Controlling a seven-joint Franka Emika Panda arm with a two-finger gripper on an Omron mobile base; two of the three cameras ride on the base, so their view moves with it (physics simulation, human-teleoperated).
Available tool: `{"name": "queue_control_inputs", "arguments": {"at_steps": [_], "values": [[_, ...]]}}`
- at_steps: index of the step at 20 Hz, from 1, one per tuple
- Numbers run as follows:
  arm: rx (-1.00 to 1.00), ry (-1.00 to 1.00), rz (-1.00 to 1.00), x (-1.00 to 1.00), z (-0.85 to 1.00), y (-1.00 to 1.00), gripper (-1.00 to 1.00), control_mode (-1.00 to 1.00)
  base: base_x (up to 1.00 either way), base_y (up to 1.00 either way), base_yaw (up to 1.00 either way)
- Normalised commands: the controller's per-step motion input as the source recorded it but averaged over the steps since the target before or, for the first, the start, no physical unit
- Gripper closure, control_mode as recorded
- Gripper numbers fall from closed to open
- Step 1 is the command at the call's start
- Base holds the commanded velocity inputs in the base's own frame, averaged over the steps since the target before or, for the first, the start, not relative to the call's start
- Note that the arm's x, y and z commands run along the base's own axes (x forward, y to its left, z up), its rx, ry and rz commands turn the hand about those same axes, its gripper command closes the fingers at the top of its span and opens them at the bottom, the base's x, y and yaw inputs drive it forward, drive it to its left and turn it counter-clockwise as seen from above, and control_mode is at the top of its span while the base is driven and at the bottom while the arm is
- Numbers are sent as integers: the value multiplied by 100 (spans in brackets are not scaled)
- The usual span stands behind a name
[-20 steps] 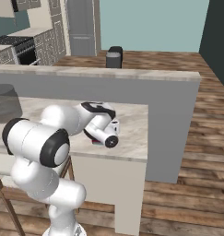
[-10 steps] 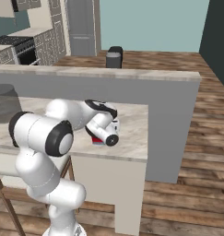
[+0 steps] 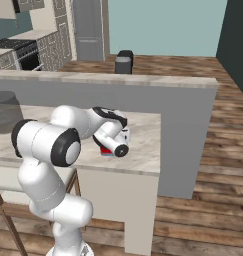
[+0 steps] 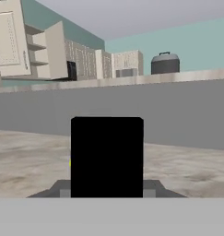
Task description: Open the cabinet directly in front. Then move the liquor and the cup to the dining counter with the jar on it.
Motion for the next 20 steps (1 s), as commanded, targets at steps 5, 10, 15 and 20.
{"name": "queue_control_inputs", "arguments": {"at_steps": [5, 10, 15, 20], "values": [[0, -3, 0, 0, 0, -5, 100, -100, 0, 0, 0], [0, 0, 0, 0, 0, 0, 100, -100, 0, 0, 0], [0, 0, 0, 0, 0, 0, 100, -100, 0, 0, 0], [0, 0, 0, 0, 0, 0, -100, -100, 0, 0, 0]]}}
